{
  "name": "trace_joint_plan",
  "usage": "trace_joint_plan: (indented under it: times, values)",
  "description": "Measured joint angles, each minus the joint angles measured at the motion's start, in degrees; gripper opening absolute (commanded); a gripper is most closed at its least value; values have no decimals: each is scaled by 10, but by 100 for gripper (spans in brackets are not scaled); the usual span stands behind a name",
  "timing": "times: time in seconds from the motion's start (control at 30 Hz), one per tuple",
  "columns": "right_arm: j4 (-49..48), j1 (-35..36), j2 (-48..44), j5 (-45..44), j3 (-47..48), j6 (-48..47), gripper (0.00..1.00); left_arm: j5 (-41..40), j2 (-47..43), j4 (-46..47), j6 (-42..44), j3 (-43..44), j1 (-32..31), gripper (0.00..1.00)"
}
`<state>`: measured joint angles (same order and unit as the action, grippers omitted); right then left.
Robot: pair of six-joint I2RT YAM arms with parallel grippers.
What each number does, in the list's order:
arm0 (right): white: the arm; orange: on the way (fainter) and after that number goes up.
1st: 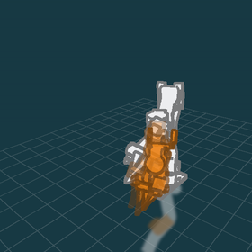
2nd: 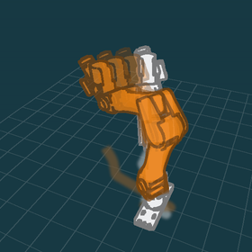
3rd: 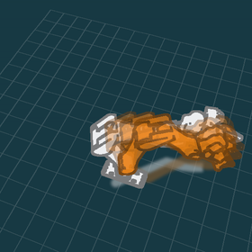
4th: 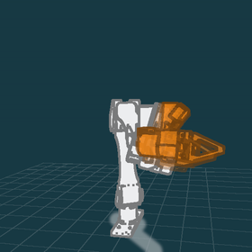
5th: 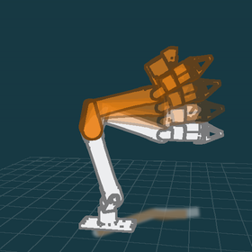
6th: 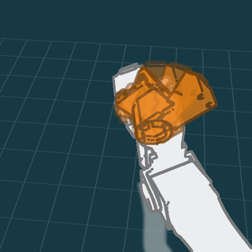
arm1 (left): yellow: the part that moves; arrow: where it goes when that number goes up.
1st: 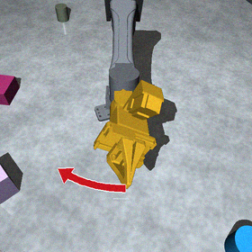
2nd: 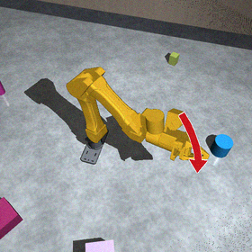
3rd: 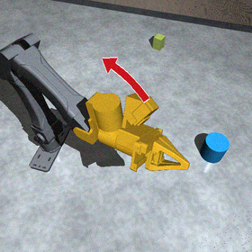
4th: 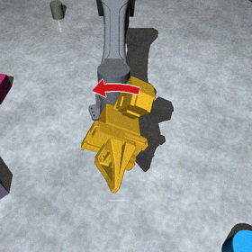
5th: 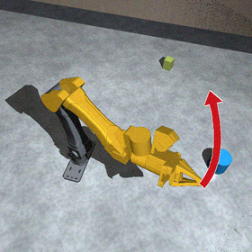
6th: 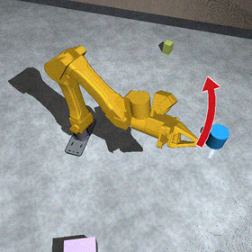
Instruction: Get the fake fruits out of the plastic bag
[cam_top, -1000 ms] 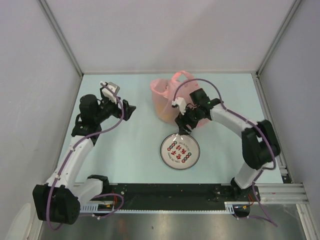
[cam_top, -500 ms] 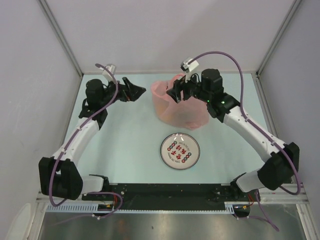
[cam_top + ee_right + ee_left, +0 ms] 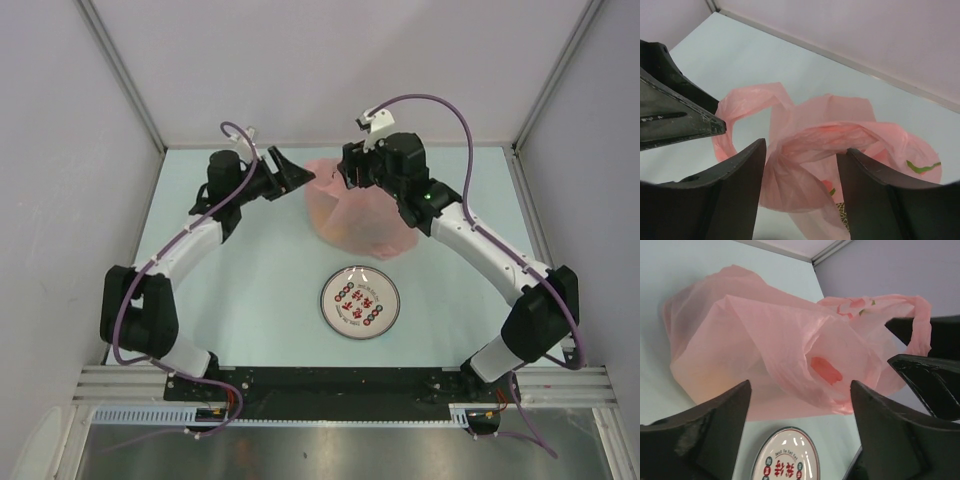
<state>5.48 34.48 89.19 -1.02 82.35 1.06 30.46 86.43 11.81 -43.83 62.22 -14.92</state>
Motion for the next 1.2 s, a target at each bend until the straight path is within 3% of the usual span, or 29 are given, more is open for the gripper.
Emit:
trace_joint_plan:
  times: [0.03,0.1,0.13,0.17,0.37,0.6,0.73,0.8,0.9,1.1,1.2]
  values:
    - [-1,-1,0,-5,0,-2,52,-3,7,0,-3,5,-2,58]
    - [-3,-5,2,-11,1,-4,32,-4,19,1,-12,12,-7,35]
    - [-5,-9,4,-12,1,-6,26,-5,26,2,-13,17,-8,3]
    - [-7,-13,8,-12,2,-10,2,-4,34,3,-11,24,-10,0]
    - [-16,-55,92,3,90,-31,0,1,110,11,8,143,1,0]
    - [-42,-134,265,28,380,-64,0,-33,223,-10,69,435,51,0]
    - [-53,-167,294,37,464,-72,0,-50,217,9,90,504,59,0]
    - [-70,-178,282,45,460,-78,0,-50,191,15,90,492,57,0]
    - [-90,-182,240,62,393,-89,0,-48,123,24,73,402,55,15]
    - [-120,-159,76,95,70,-112,0,-49,-69,3,32,80,54,58]
    - [-100,-144,39,105,-38,-112,0,-50,-113,-24,39,-20,54,69]
